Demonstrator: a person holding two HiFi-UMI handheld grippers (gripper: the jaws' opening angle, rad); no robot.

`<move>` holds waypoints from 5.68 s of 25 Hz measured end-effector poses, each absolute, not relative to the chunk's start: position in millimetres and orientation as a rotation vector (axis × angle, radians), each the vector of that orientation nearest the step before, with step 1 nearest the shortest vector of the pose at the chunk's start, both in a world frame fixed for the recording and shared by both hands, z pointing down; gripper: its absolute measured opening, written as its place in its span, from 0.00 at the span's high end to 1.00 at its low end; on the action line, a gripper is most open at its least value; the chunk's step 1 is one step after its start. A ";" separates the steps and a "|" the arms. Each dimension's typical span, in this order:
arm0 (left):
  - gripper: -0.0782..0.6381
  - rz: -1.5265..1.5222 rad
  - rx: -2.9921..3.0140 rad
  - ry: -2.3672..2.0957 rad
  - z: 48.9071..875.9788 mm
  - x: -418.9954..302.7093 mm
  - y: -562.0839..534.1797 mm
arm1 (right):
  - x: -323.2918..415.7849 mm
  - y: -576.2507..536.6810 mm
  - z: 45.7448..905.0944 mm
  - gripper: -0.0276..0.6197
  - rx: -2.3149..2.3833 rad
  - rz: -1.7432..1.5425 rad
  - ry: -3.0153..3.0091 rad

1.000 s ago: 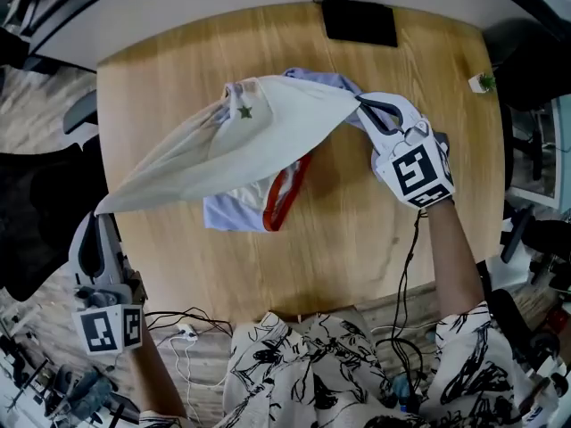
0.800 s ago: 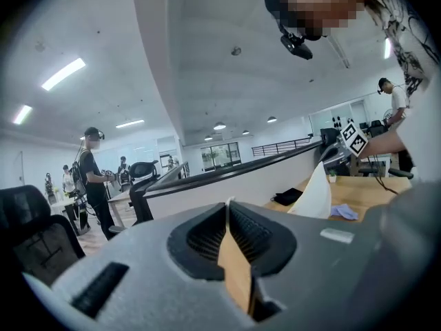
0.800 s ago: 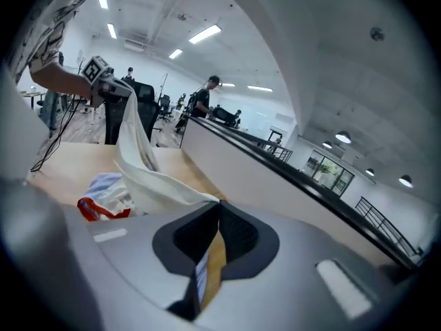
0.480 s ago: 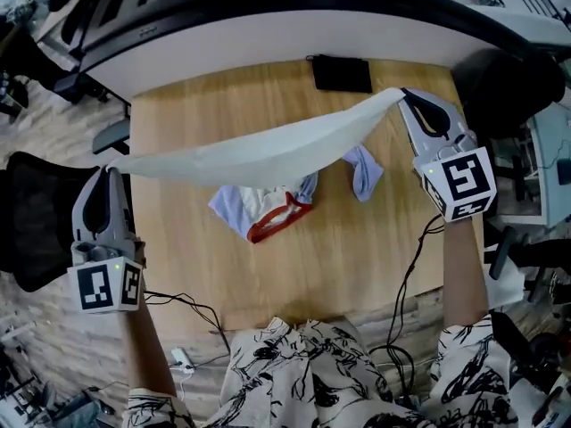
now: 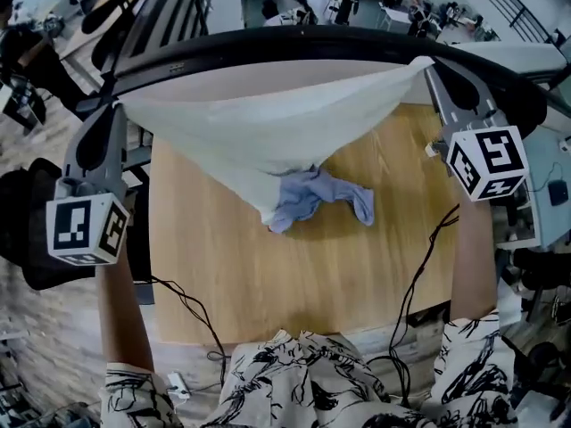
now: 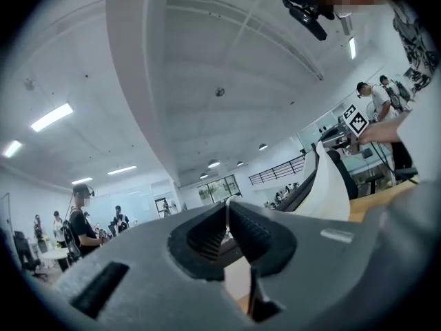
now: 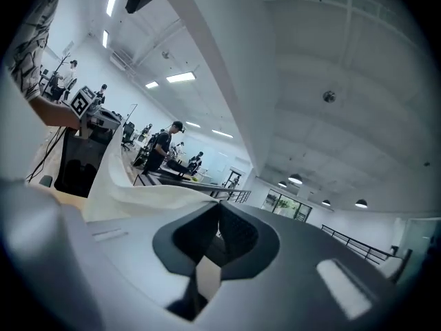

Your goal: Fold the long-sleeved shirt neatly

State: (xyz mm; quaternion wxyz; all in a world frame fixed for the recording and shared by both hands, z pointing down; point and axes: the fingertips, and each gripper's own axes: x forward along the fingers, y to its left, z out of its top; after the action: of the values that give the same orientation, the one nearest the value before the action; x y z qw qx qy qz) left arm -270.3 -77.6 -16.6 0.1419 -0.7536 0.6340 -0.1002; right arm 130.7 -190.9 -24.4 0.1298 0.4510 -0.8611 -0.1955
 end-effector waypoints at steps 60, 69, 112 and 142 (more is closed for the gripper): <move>0.86 -0.699 -2.614 1.734 254.3 -234.5 246.1 | 213.3 150.3 263.2 0.93 1.154 0.061 -2.458; 0.86 -1.004 -2.749 1.520 390.3 -234.3 332.8 | 214.6 265.7 394.4 0.93 1.010 0.191 -2.407; 0.52 -0.838 -2.705 1.664 331.3 -237.3 200.0 | 146.3 156.8 360.4 0.60 0.983 0.303 -2.522; 0.52 -1.033 -3.071 0.852 465.7 95.0 -72.6 | 184.2 -107.5 502.2 0.66 0.627 0.439 -2.379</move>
State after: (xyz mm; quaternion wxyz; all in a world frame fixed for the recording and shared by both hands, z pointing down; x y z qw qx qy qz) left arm 95.0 -72.6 465.7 -0.1043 -0.9116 0.2530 -0.3067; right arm 184.2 -107.5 502.2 0.3159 0.2379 -0.9032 0.1667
